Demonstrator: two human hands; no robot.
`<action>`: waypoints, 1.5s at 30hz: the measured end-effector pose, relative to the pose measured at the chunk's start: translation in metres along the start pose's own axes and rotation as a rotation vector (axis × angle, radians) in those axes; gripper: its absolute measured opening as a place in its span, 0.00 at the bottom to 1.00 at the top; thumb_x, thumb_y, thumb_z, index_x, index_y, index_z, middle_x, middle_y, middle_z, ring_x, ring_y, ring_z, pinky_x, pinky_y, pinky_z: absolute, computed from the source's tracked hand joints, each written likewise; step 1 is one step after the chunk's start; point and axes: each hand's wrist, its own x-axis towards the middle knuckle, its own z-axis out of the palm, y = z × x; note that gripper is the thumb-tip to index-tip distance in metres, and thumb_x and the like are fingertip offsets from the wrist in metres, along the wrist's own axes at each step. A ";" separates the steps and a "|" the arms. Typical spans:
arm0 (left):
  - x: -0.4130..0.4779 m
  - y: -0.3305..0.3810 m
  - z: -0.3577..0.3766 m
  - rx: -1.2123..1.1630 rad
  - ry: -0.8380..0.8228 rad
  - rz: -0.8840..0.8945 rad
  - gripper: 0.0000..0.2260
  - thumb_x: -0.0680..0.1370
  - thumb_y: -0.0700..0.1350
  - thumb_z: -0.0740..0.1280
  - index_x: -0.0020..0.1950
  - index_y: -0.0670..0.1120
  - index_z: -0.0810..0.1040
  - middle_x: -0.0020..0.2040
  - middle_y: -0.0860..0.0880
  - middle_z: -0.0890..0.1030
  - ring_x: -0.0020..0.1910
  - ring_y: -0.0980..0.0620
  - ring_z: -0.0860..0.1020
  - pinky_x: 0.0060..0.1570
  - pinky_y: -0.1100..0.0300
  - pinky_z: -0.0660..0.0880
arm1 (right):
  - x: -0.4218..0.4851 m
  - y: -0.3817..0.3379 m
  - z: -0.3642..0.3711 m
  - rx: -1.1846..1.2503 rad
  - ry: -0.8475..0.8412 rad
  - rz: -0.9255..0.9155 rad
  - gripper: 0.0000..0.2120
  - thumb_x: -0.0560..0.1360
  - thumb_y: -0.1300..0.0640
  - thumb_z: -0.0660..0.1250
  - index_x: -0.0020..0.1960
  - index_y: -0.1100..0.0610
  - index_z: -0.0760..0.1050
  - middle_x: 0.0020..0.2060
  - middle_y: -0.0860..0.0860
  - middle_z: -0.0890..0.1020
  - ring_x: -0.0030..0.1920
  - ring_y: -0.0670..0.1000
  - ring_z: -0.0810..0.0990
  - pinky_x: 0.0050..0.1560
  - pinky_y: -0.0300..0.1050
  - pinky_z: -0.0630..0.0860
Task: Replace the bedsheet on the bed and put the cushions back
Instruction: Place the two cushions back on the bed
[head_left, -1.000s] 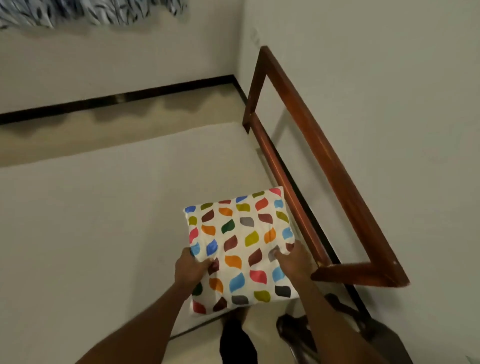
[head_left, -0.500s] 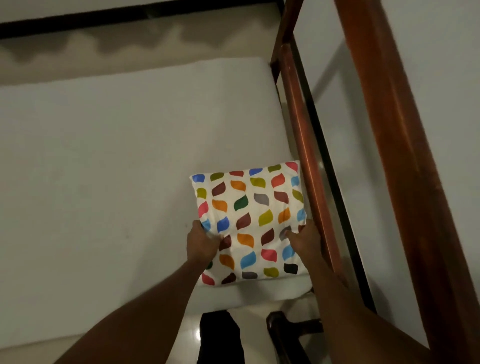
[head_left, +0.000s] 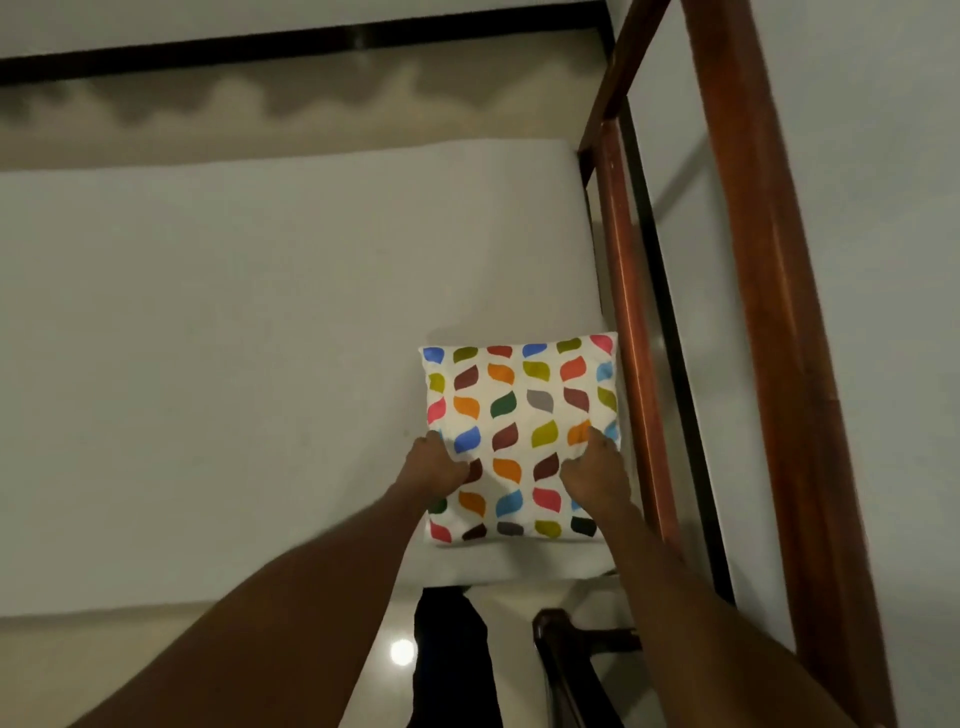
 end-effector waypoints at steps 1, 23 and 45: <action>-0.014 0.004 -0.009 0.043 -0.005 0.030 0.27 0.79 0.51 0.73 0.74 0.43 0.69 0.68 0.44 0.75 0.62 0.46 0.76 0.56 0.58 0.74 | -0.014 -0.011 -0.008 -0.060 -0.038 -0.051 0.27 0.80 0.51 0.69 0.76 0.53 0.65 0.68 0.53 0.76 0.68 0.58 0.77 0.68 0.55 0.76; -0.259 -0.254 -0.322 0.318 0.497 0.309 0.25 0.82 0.55 0.64 0.77 0.48 0.67 0.75 0.46 0.69 0.73 0.45 0.69 0.68 0.44 0.69 | -0.370 -0.328 0.118 -0.535 0.134 -0.832 0.25 0.83 0.44 0.59 0.78 0.52 0.65 0.75 0.52 0.70 0.75 0.55 0.66 0.72 0.56 0.64; -0.391 -0.798 -0.587 -0.087 0.876 -0.092 0.25 0.83 0.56 0.61 0.78 0.47 0.66 0.76 0.47 0.68 0.73 0.45 0.68 0.68 0.45 0.68 | -0.724 -0.670 0.543 -0.842 0.018 -1.486 0.27 0.83 0.42 0.57 0.79 0.52 0.63 0.75 0.52 0.71 0.75 0.56 0.69 0.69 0.57 0.69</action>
